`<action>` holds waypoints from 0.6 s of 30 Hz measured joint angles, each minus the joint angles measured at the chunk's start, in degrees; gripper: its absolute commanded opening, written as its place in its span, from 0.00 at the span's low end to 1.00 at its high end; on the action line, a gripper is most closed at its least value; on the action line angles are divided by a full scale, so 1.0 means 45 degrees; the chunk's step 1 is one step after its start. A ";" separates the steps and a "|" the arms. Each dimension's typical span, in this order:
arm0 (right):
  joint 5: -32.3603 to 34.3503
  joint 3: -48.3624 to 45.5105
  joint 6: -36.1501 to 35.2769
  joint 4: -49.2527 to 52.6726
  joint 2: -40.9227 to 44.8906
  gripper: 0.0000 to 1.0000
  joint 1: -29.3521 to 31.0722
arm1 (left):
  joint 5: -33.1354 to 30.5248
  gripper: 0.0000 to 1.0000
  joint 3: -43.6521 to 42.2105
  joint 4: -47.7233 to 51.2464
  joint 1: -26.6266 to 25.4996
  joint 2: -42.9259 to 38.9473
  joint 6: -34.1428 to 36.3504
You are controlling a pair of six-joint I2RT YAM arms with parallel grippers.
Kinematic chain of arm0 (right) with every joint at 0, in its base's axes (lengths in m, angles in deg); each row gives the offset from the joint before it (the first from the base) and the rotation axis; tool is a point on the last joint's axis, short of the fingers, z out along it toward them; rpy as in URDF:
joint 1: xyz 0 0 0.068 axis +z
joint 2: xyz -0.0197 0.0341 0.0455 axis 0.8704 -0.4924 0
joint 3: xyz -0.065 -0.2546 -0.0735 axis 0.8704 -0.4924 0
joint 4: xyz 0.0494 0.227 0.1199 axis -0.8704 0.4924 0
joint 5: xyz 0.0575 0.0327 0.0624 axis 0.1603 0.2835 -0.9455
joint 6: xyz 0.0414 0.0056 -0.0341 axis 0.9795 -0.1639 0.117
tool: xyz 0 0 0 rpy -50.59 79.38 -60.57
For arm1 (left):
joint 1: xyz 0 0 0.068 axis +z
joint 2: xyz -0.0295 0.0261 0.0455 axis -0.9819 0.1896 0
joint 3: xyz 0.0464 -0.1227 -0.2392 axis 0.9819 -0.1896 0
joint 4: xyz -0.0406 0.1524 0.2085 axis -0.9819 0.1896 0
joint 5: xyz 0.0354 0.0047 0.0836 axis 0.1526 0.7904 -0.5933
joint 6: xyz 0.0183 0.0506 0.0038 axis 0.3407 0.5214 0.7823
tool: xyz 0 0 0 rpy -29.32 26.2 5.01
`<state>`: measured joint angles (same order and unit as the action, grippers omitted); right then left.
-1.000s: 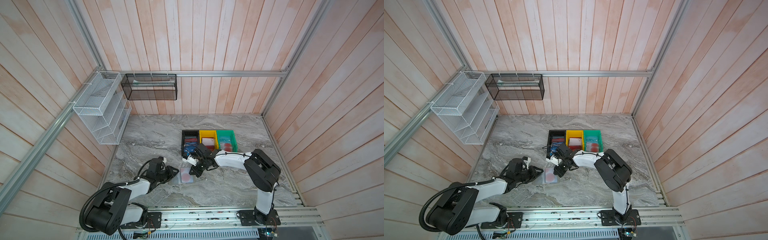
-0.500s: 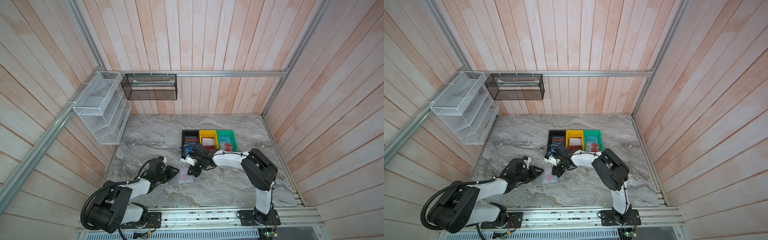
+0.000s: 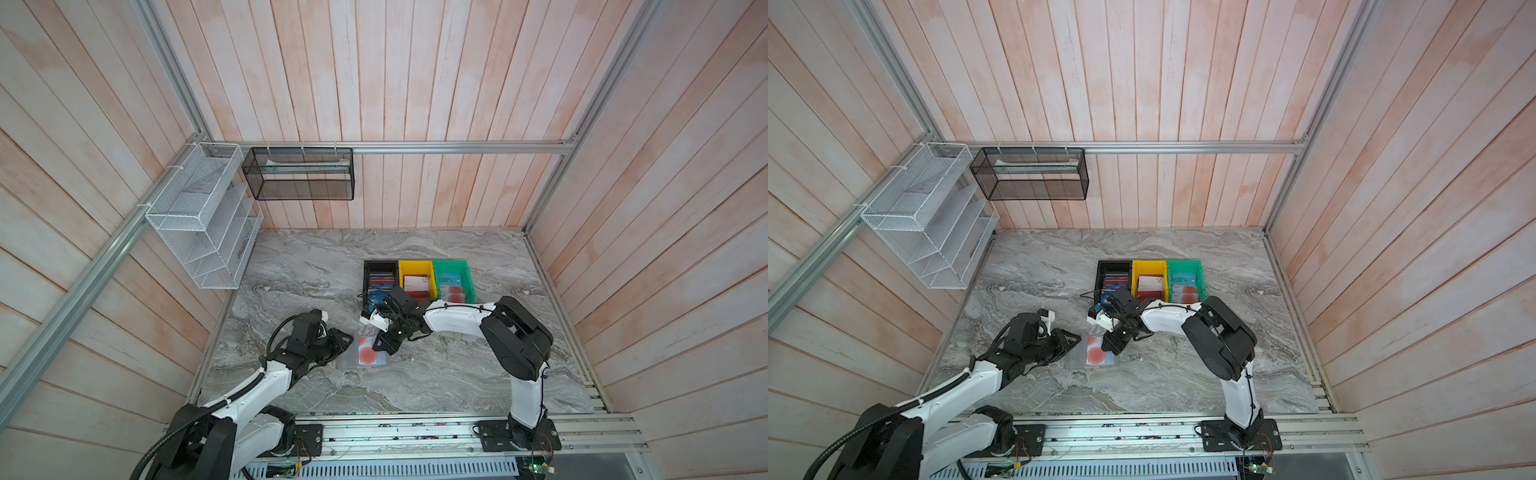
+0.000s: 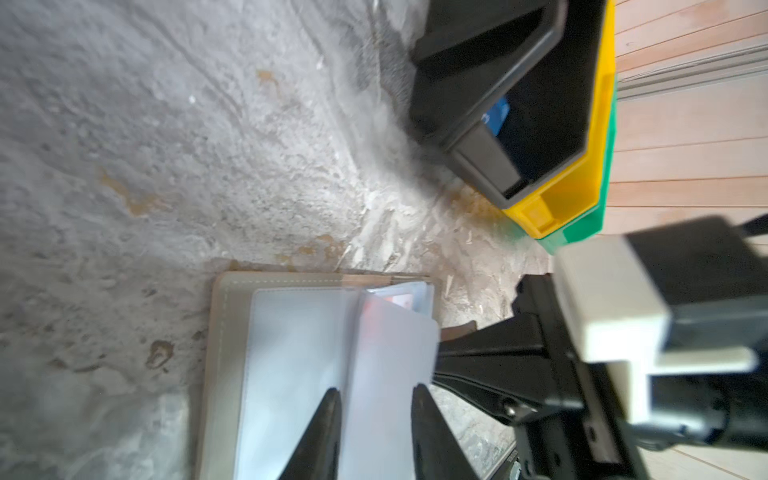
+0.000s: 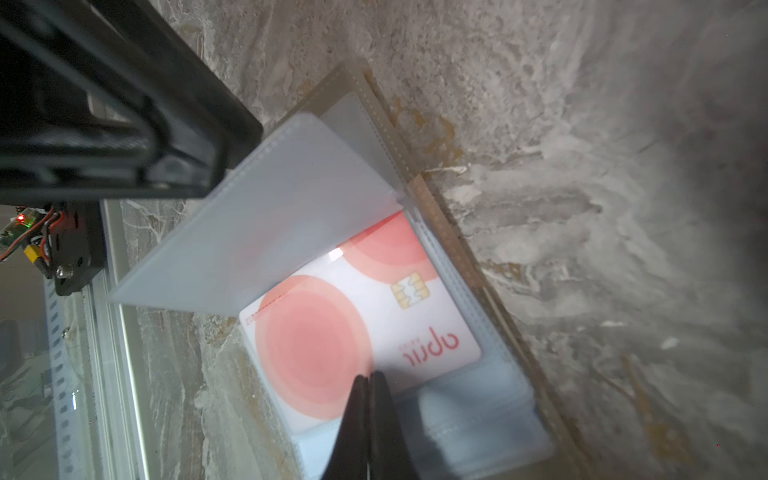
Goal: Take the credit cards out of the card holder
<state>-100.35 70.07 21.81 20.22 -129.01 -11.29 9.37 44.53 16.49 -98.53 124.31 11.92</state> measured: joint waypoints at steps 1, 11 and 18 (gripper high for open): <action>0.0000 0.0005 0.0000 0.0000 0.0000 0.03 0.0010 | -0.0097 0.32 0.0141 0.0296 0.0000 -0.0384 0.0019; 0.0000 0.0005 0.0000 0.0000 -0.0005 0.03 0.0010 | 0.0321 0.30 -0.0121 -0.0316 0.0000 -0.0146 -0.0126; 0.0005 0.0005 0.0005 0.0005 -0.0005 0.03 0.0010 | 0.1209 0.28 -0.1001 -0.2312 0.0000 0.2463 -0.0520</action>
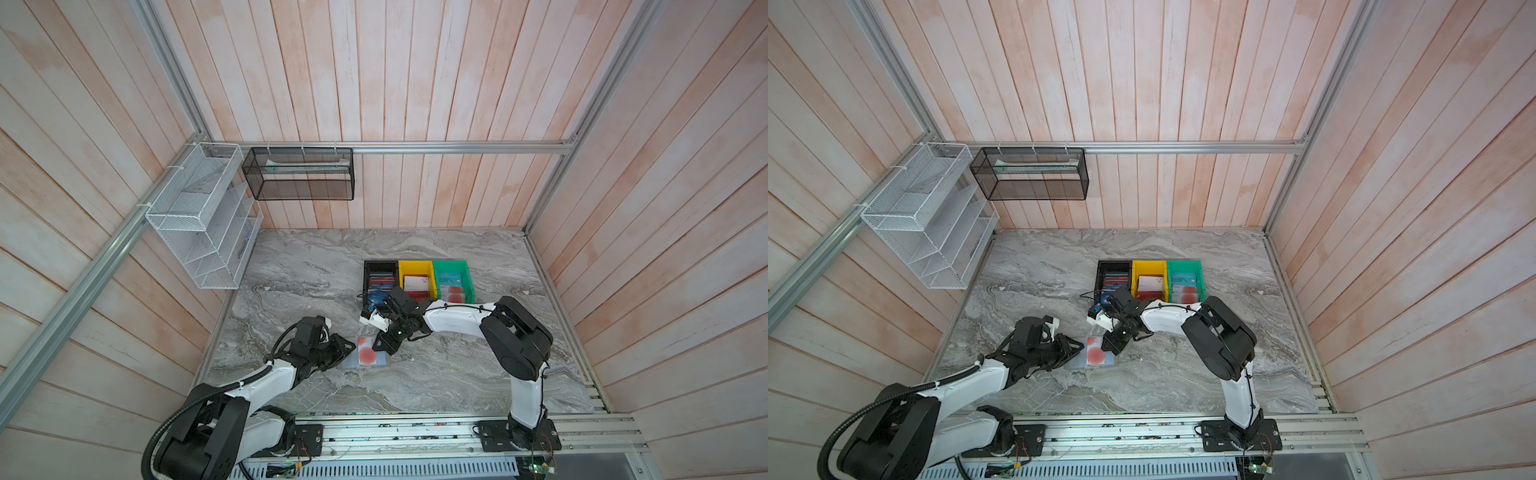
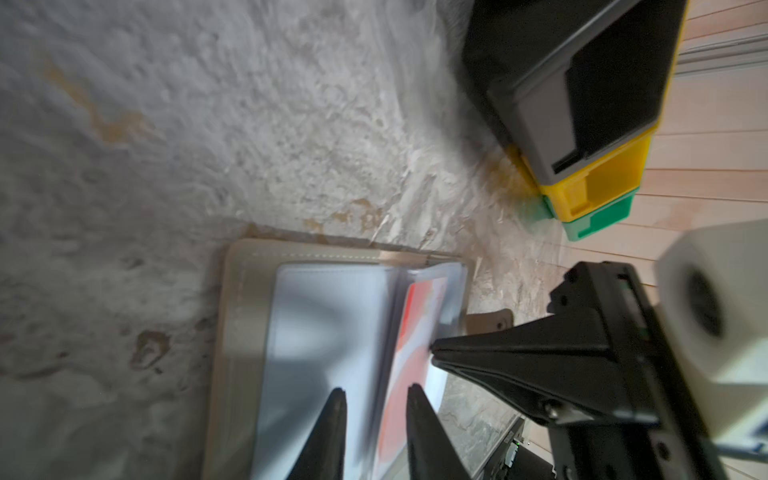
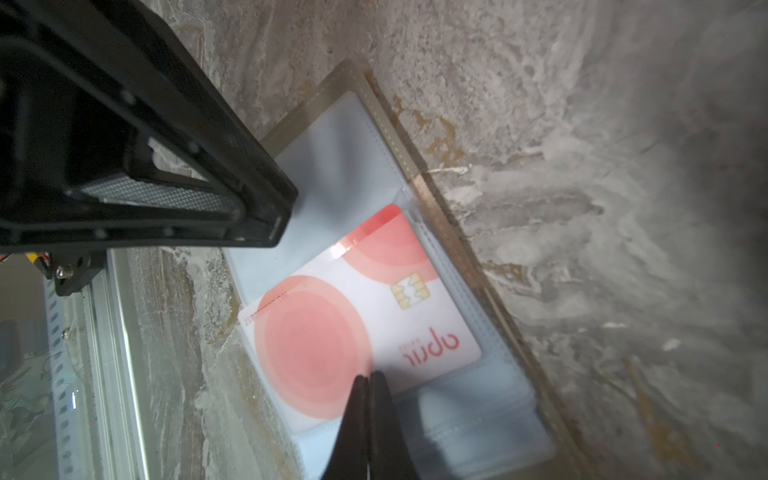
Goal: Take the credit cards out of the card holder
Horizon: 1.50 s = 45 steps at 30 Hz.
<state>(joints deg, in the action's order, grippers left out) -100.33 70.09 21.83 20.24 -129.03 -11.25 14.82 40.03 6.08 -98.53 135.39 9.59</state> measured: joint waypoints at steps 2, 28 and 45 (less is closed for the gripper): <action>0.0000 0.0000 0.0000 0.0000 0.0000 0.03 0.0000 | 0.0151 0.26 -0.0034 -0.0384 0.0000 0.0189 -0.0044; 0.0000 0.0024 0.0044 0.0029 -0.0029 0.03 0.0000 | 0.0782 0.16 -0.0335 -0.3143 -0.0049 0.1991 -0.0379; 0.0000 0.0024 0.0058 0.0029 -0.0039 0.03 0.0000 | 0.0913 0.13 -0.0340 -0.3181 -0.0107 0.2064 -0.0350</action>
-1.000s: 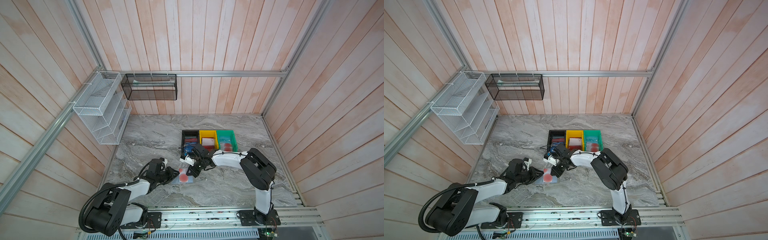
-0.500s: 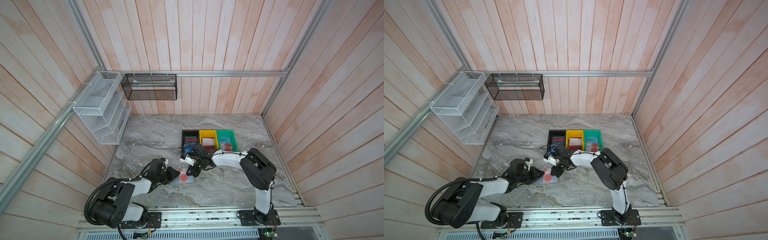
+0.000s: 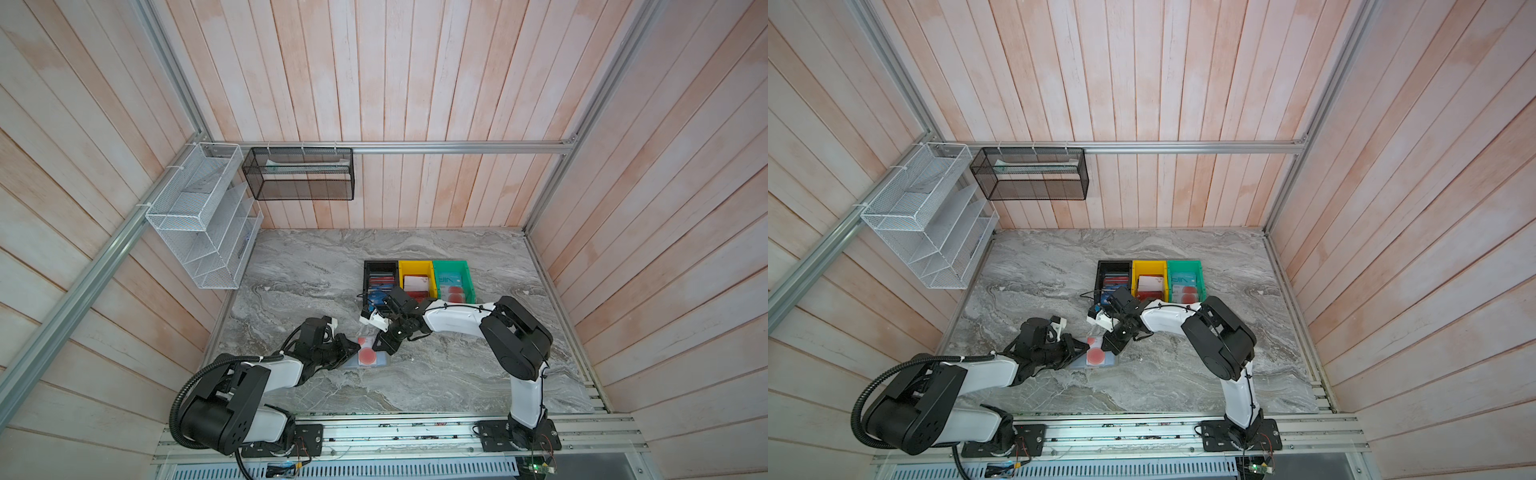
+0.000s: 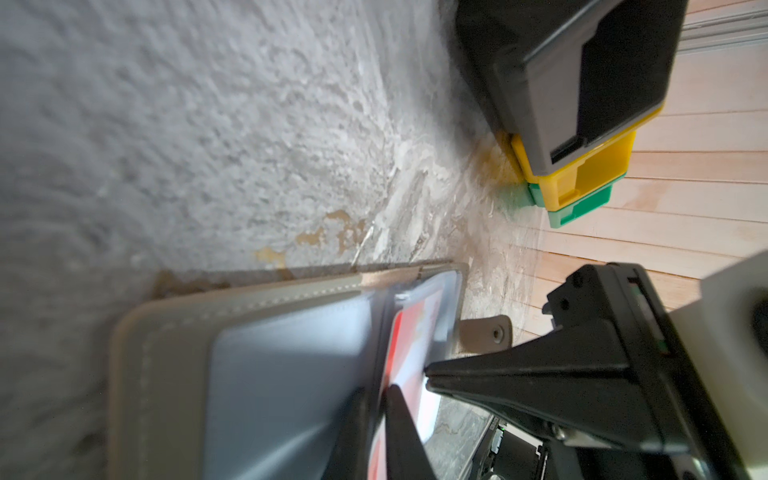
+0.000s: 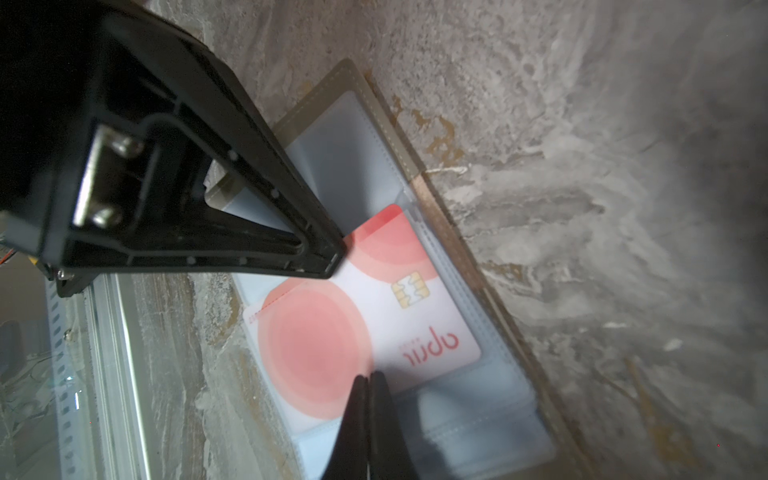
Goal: Take the credit cards out of the card holder
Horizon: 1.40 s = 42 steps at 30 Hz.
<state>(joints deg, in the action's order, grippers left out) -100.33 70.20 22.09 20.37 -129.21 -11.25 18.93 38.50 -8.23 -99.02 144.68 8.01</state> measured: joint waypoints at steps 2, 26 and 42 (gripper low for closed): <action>0.0000 0.0000 0.0000 0.0000 0.0000 0.03 0.0000 | 0.0000 0.13 -0.0005 0.0039 0.0000 -0.0029 0.0005; -0.0019 0.0024 0.0141 0.0015 -0.0024 0.03 0.0000 | 0.0146 0.05 -0.0131 -0.0180 0.0024 0.0146 0.0170; -0.0053 0.0034 0.0185 0.0010 -0.0029 0.04 -0.0005 | 0.0151 0.00 -0.0253 -0.0078 0.0141 -0.0073 0.0393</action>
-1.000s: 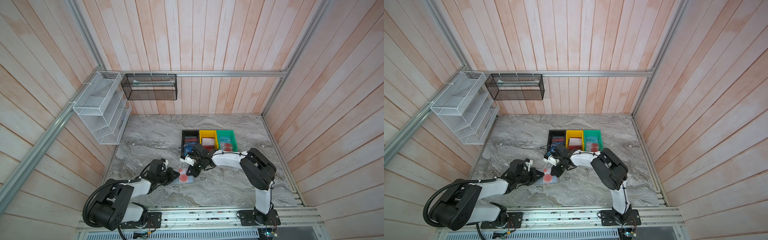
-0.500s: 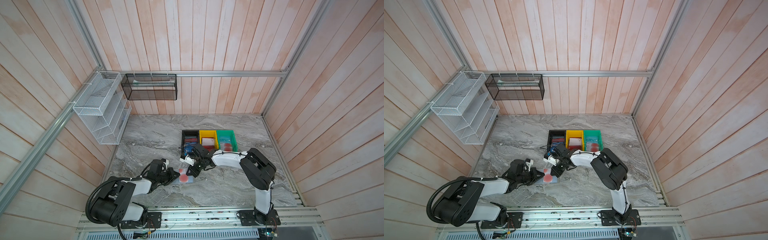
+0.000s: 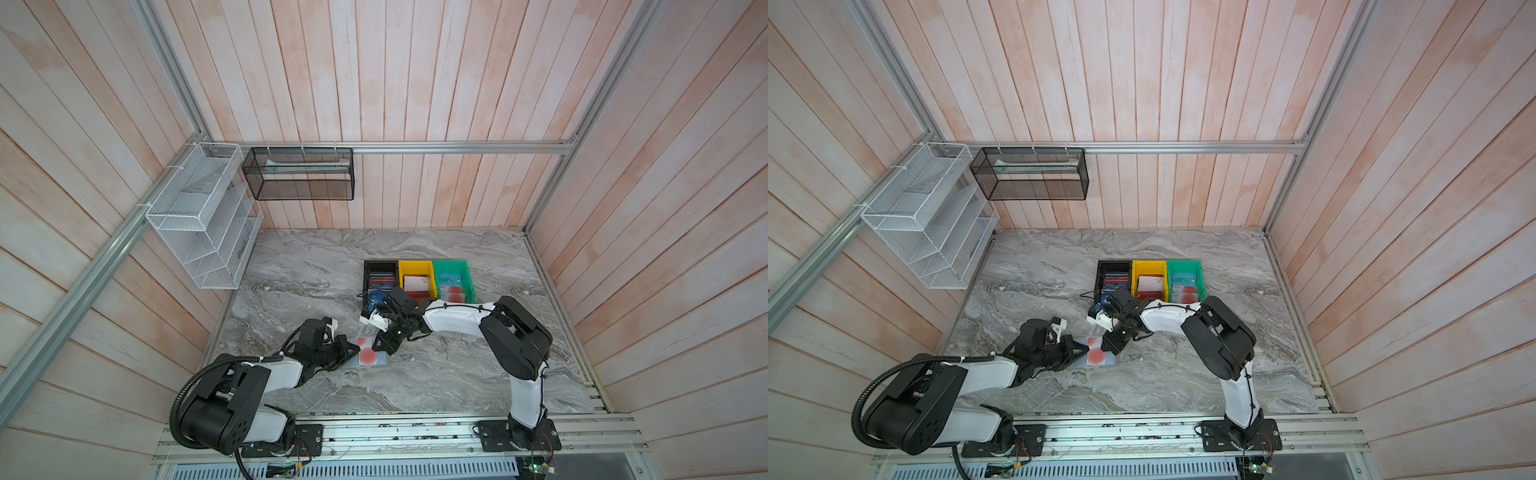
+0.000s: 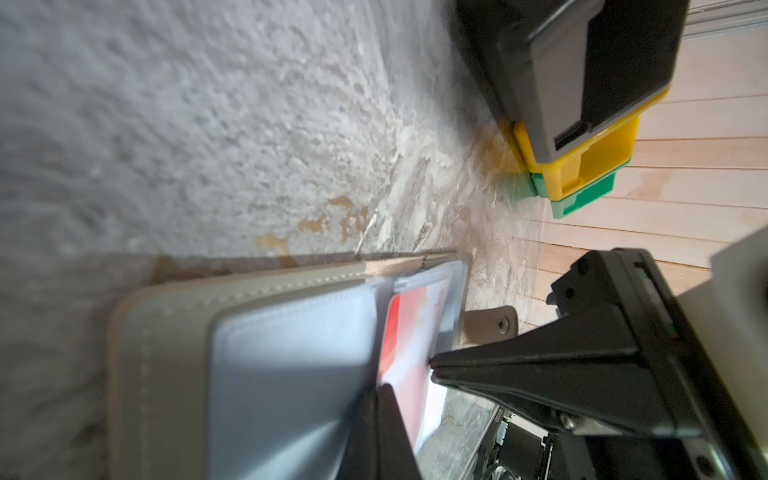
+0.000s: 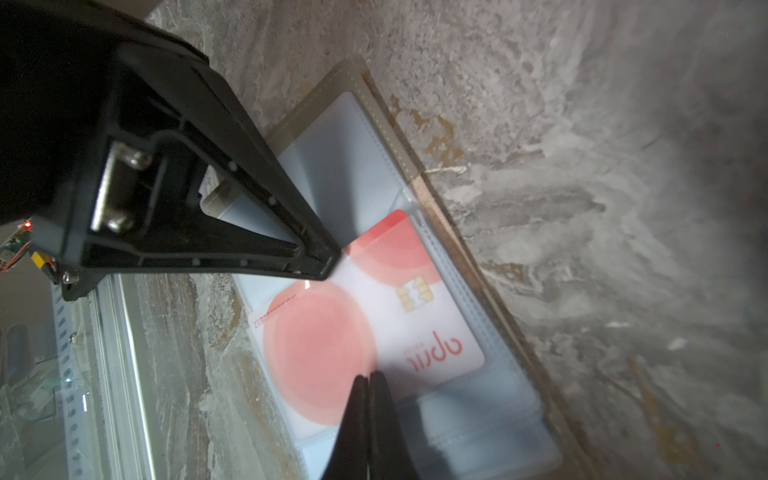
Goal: Take the credit cards out of the card holder
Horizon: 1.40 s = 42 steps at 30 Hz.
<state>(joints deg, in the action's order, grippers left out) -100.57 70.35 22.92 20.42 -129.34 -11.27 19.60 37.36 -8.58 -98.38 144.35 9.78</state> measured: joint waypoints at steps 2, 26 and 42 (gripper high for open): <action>-0.0053 0.0000 0.0000 -0.0039 -0.0024 0.04 0.0005 | 0.0068 0.00 -0.0165 0.0058 0.0160 -0.0209 0.0068; -0.2589 0.0408 0.0636 0.1593 0.1627 0.26 -0.1515 | -0.0097 0.00 -0.0894 0.3400 0.1851 -0.6805 0.0160; -0.7325 -0.1282 0.5591 -0.4313 0.1413 0.29 -0.2409 | -0.1375 0.00 -0.2667 -0.2132 0.1841 -0.8194 -0.2759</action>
<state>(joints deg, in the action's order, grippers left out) -133.53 64.58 48.08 1.01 -122.98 -22.11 13.42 25.36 -18.18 -90.10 107.48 -2.63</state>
